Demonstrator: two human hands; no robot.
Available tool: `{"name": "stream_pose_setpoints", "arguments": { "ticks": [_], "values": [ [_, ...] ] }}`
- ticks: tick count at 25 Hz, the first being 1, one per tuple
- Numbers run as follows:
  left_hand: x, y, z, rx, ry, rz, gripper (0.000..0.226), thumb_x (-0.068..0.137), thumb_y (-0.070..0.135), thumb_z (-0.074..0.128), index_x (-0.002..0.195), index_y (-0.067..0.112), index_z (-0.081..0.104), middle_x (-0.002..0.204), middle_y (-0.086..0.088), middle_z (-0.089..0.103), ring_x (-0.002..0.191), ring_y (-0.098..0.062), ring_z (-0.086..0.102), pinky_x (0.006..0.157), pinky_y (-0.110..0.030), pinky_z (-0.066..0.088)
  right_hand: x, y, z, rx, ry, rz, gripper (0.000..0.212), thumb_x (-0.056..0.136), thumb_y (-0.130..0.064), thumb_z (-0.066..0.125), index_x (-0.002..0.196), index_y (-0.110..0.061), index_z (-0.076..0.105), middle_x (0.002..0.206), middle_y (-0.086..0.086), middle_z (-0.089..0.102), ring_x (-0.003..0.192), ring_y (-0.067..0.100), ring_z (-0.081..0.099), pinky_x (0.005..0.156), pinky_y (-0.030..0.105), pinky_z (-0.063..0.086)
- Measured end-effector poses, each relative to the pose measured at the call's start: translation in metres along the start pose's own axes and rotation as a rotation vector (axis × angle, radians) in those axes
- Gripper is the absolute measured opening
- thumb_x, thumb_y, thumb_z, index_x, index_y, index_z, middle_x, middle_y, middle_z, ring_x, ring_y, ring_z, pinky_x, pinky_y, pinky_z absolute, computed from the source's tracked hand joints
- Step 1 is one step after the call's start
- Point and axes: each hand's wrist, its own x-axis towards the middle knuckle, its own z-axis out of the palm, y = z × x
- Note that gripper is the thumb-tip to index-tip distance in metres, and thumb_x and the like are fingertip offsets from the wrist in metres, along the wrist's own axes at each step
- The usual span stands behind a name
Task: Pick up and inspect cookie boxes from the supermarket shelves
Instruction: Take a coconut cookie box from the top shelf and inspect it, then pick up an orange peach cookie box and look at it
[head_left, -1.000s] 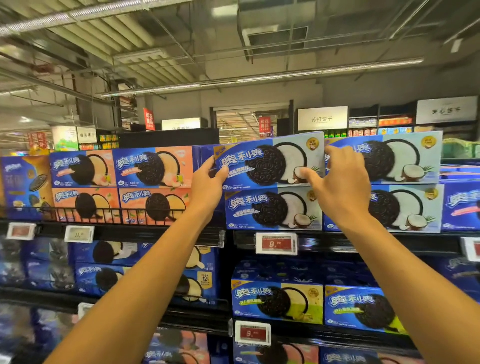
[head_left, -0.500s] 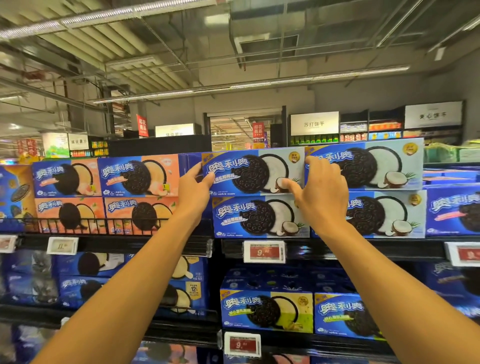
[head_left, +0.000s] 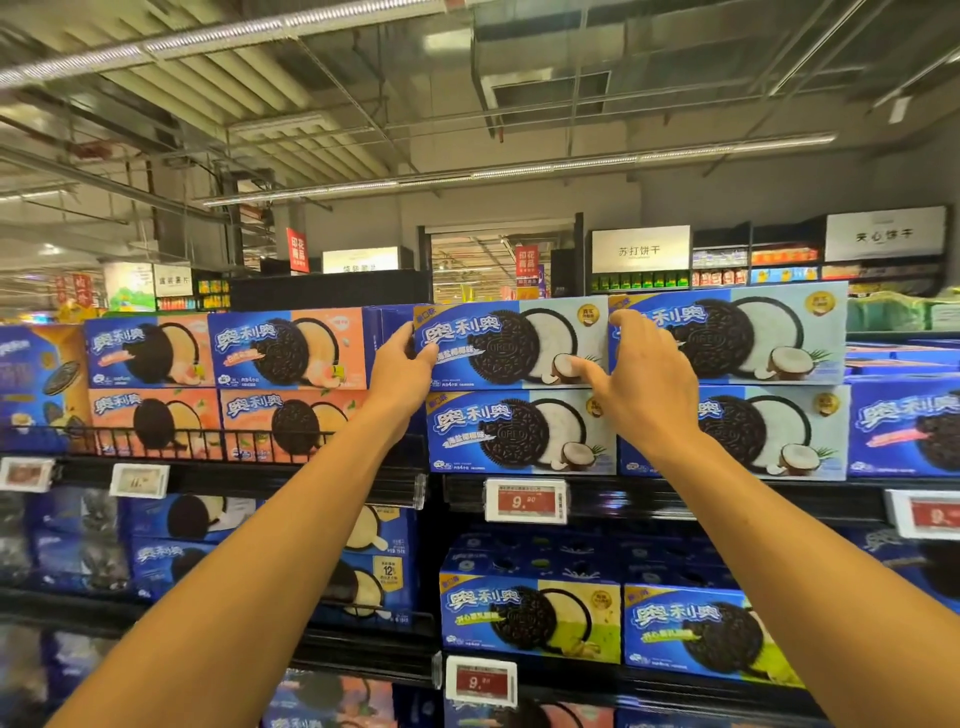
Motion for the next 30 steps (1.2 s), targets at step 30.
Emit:
{"name": "stream_pose_setpoints", "arguments": {
  "ticks": [30],
  "values": [
    [0.053, -0.073, -0.246, 0.019, 0.011, 0.059, 0.039, 0.097, 0.004, 0.047, 0.123, 0.032, 0.044, 0.109, 0.012, 0.059, 0.083, 0.012, 0.061, 0.067, -0.011, 0.051, -0.015, -0.242, 0.158, 0.681, -0.239, 0.394, 0.032, 0.088, -0.034, 0.068, 0.116, -0.023, 0.057, 0.11, -0.003, 0.067, 0.105, 0.024, 0.063, 0.093, 0.048, 0.052]
  ]
}}
